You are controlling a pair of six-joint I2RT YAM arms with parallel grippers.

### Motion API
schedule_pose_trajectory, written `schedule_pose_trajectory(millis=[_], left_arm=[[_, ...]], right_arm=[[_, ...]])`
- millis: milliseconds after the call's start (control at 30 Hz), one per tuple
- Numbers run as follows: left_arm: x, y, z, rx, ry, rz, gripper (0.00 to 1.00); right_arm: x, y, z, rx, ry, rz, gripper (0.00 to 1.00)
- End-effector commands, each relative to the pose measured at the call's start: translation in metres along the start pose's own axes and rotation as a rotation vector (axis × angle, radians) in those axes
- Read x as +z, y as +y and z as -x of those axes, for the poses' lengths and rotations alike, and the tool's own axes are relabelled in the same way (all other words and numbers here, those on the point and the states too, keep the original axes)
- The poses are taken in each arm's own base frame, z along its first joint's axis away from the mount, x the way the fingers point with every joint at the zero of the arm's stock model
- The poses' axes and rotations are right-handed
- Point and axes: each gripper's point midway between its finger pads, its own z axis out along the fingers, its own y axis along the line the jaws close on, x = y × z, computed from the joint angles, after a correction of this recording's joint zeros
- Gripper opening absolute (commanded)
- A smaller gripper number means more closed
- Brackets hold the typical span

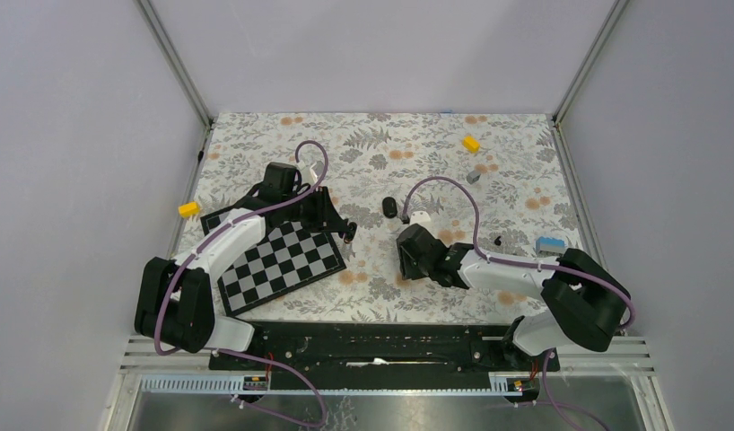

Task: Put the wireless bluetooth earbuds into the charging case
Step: Pick up the right earbud from the center of the board.

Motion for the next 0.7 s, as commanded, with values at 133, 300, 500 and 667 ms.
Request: schedule_pose_trajectory(millis=[133, 300, 500, 667], left_arm=[[-0.003, -0.018, 0.021, 0.055, -0.053, -0.044, 0.00], [-0.003, -0.019, 0.020, 0.055, -0.052, -0.043, 0.00], [-0.004, -0.019, 0.020, 0.057, -0.055, -0.043, 0.00], [-0.003, -0.019, 0.019, 0.056, -0.052, -0.044, 0.00]], right_arm=[[-0.001, -0.004, 0.009, 0.030, -0.042, -0.038, 0.40], [0.010, 0.004, -0.001, 0.023, 0.007, -0.006, 0.40], [0.022, 0.002, -0.009, 0.015, 0.030, -0.030, 0.28], [0.020, 0.000, -0.007, 0.007, 0.022, -0.031, 0.15]])
